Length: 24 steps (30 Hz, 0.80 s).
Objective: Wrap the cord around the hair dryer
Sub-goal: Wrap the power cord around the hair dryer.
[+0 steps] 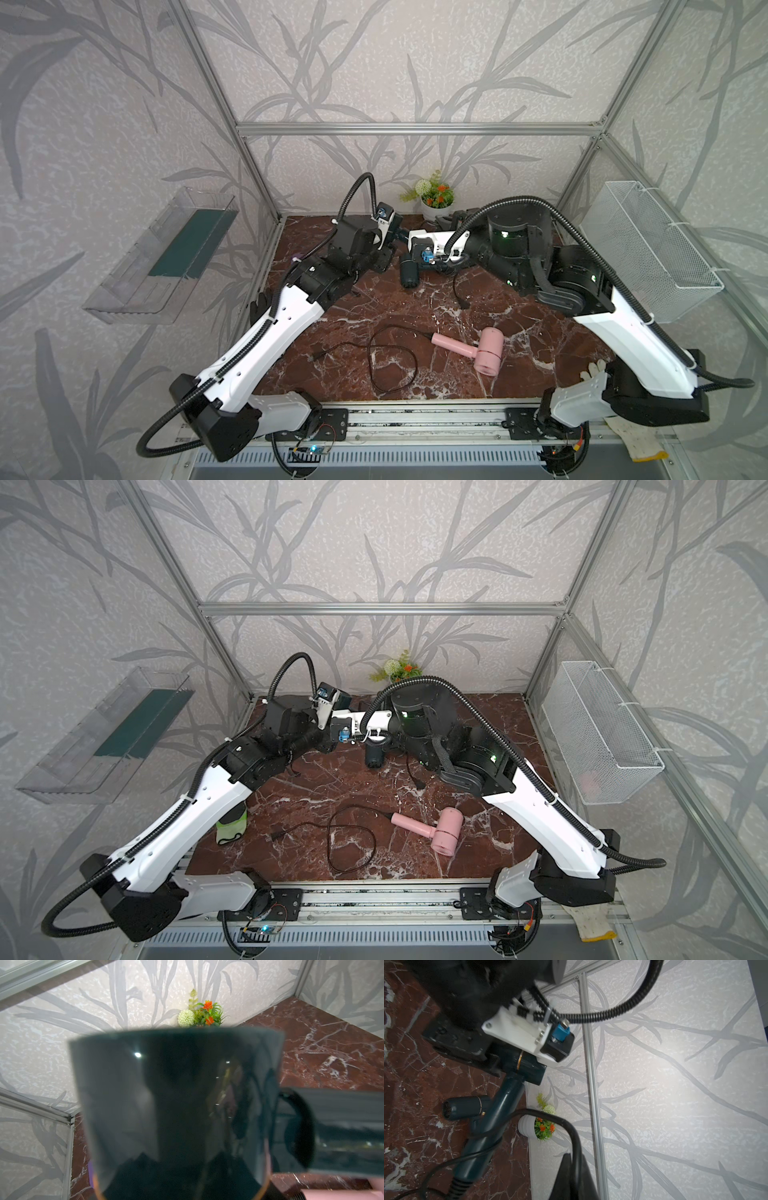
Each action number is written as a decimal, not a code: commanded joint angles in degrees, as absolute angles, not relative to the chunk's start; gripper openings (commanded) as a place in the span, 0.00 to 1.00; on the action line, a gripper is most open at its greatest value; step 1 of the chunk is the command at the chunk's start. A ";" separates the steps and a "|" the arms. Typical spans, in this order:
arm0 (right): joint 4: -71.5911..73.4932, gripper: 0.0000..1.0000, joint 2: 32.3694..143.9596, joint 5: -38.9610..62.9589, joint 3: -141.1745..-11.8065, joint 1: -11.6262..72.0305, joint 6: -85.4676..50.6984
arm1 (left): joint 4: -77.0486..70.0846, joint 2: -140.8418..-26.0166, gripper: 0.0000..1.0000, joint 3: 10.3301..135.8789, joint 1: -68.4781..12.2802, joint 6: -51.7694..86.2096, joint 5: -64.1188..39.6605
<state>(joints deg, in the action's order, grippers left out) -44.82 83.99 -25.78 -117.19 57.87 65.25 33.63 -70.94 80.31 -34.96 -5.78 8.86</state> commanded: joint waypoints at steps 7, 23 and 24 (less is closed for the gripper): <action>-39.95 0.00 79.82 -9.32 -107.20 41.89 63.96 | 30.76 -58.18 0.00 80.09 -34.85 -4.08 -9.19; -15.01 0.00 66.28 11.42 -73.52 39.20 34.69 | -2.60 -59.51 0.00 70.82 -33.41 25.04 8.13; -13.70 0.00 65.87 11.78 -72.21 39.20 33.40 | -3.43 -59.76 0.00 70.80 -33.32 26.18 9.26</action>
<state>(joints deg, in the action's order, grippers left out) -20.40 68.07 6.57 -74.72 38.54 39.83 9.65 -60.01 70.57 -34.02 17.85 1.72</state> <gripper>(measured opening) 0.064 0.651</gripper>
